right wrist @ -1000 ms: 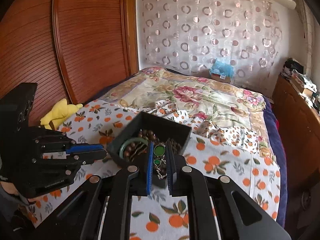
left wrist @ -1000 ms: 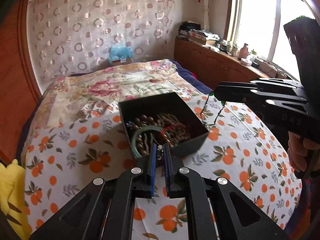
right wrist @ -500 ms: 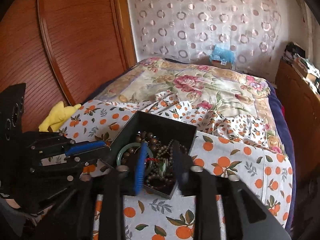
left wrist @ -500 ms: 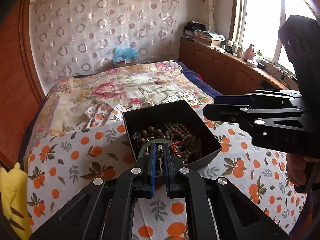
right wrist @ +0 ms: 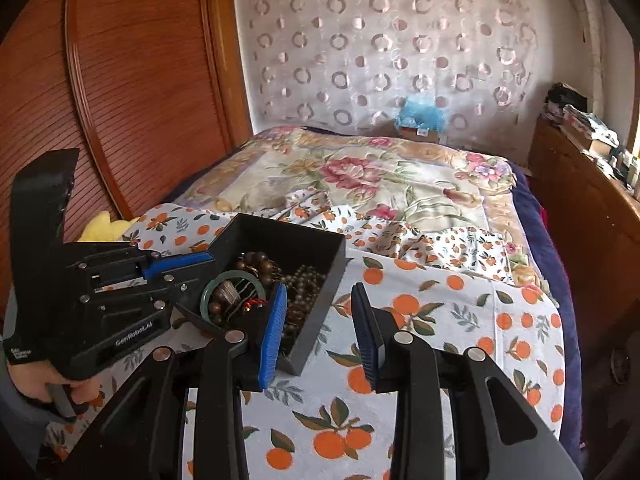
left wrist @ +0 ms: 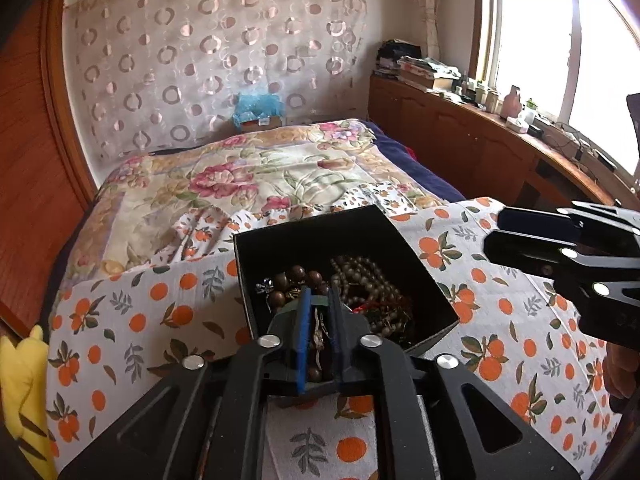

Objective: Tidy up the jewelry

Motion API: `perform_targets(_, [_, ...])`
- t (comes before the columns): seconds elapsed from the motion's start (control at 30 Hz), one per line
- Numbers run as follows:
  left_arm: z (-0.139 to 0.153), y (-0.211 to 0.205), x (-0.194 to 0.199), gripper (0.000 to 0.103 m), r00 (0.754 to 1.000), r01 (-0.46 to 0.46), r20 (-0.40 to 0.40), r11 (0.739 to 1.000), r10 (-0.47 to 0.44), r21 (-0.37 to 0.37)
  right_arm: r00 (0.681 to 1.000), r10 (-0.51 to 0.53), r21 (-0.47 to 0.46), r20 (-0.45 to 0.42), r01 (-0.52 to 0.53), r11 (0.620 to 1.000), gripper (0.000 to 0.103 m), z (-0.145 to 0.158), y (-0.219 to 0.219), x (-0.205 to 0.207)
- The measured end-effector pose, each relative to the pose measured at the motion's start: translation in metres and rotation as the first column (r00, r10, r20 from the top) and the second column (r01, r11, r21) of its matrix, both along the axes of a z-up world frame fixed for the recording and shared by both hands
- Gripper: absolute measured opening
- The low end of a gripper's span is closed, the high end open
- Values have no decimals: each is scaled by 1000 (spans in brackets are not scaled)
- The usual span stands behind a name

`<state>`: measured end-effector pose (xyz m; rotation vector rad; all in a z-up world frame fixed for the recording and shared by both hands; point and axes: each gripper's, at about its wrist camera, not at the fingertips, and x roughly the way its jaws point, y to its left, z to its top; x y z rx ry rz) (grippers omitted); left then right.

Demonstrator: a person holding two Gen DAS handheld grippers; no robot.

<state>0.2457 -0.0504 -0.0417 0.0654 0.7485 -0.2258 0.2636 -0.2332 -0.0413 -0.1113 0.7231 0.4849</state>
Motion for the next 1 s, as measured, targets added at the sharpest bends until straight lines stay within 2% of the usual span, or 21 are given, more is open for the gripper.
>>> perform_targets(0.13, [1,3,-8,44,1000,-18,15,1000,18,13,1000,-14,12,17,14,1000,36,-3,-8,-10])
perform_targets(0.2, [3,4,-15,65,999,-24,23,1000,23,18,1000,-22,23,20,22,1000,36,-6,-12,-16])
perform_targets(0.27, [5,4,-24,79,999,-27,39,999,27,20,999,-25,34,21,24,999,36,-9,-14,-23])
perform_targets(0.37, [9,5,-36,90,997,-48,57,999,47,17,999,-35,40,29,34,999,36,-12,-18,-31])
perform_targets(0.4, [11,7,-40,93,997,-55,62,998,54,11,999,-42,40,35,41,998,42,-13,-19,-34])
perform_targets(0.43, [12,6,-43,93,996,-61,67,998,60,8,998,-55,38,42,53,998,54,-13,-20,-36])
perform_targets(0.5, [14,7,-50,95,995,-69,76,998,68,11,994,-86,32,63,85,996,67,-14,-22,-41])
perform_targets(0.57, [15,8,-59,95,994,-75,77,997,73,20,991,-105,27,77,103,994,72,-14,-25,-45])
perform_targets(0.73, [18,10,-83,95,995,-68,75,998,68,-1,982,-150,41,111,146,988,98,-11,-34,-58])
perform_targets(0.77, [19,10,-88,95,994,-72,80,997,71,1,979,-161,49,125,155,987,101,-9,-35,-63])
perform_targets(1.0, [30,17,-131,95,987,-89,132,996,91,-24,972,-185,76,147,176,981,101,-2,-36,-89])
